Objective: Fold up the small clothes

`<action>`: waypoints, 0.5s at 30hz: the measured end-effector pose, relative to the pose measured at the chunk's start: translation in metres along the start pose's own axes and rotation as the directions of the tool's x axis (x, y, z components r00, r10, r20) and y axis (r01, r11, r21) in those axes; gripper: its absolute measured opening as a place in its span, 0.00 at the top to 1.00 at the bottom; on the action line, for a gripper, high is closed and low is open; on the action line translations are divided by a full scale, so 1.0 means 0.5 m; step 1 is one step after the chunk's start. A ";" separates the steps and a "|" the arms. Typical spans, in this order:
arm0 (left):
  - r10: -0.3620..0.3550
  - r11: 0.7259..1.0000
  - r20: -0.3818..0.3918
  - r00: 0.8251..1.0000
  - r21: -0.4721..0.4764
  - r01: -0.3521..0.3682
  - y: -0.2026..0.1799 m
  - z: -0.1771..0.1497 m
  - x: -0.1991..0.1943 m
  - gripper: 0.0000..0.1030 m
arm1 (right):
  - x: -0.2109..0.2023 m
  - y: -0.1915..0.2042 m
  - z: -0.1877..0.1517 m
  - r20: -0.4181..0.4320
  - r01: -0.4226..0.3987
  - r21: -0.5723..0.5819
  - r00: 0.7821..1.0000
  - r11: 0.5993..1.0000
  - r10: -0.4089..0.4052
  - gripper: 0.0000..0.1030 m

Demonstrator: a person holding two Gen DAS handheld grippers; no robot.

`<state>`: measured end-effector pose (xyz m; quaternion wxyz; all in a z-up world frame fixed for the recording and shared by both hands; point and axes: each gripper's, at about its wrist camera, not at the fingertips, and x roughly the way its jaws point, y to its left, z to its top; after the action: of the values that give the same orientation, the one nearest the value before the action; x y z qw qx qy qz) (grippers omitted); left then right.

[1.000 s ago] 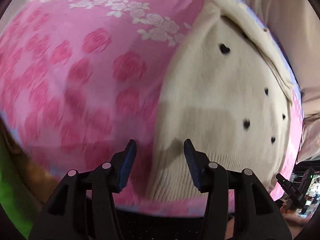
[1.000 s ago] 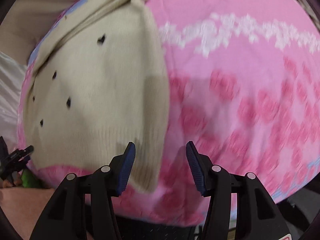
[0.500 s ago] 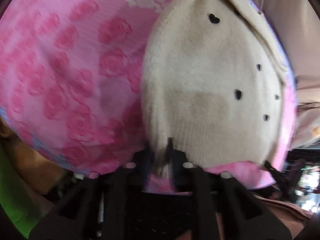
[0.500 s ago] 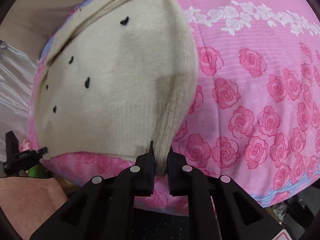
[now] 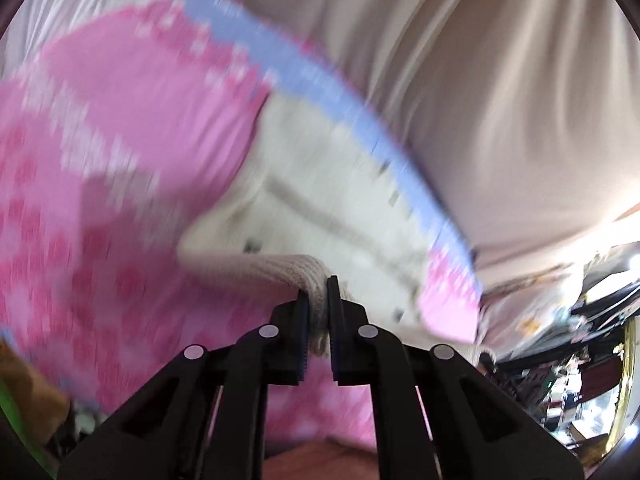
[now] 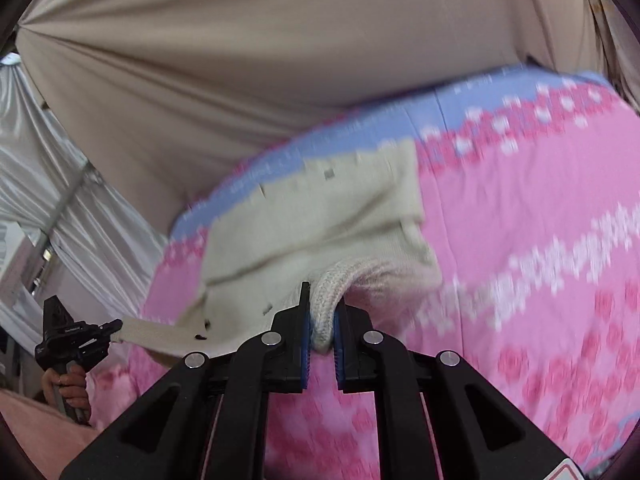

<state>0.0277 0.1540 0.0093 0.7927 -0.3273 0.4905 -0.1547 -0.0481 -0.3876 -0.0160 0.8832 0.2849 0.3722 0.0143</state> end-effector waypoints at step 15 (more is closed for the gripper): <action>0.075 0.989 0.143 0.987 0.115 -0.092 -0.136 0.330 0.187 0.94 | 0.242 -0.020 0.309 0.081 -0.002 0.066 0.997 0.998 -0.004 0.92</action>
<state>0.2219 0.1114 0.0419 0.8488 -0.2678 0.4376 -0.1277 0.1405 -0.4436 -0.0132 0.8878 0.3139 0.3364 -0.0100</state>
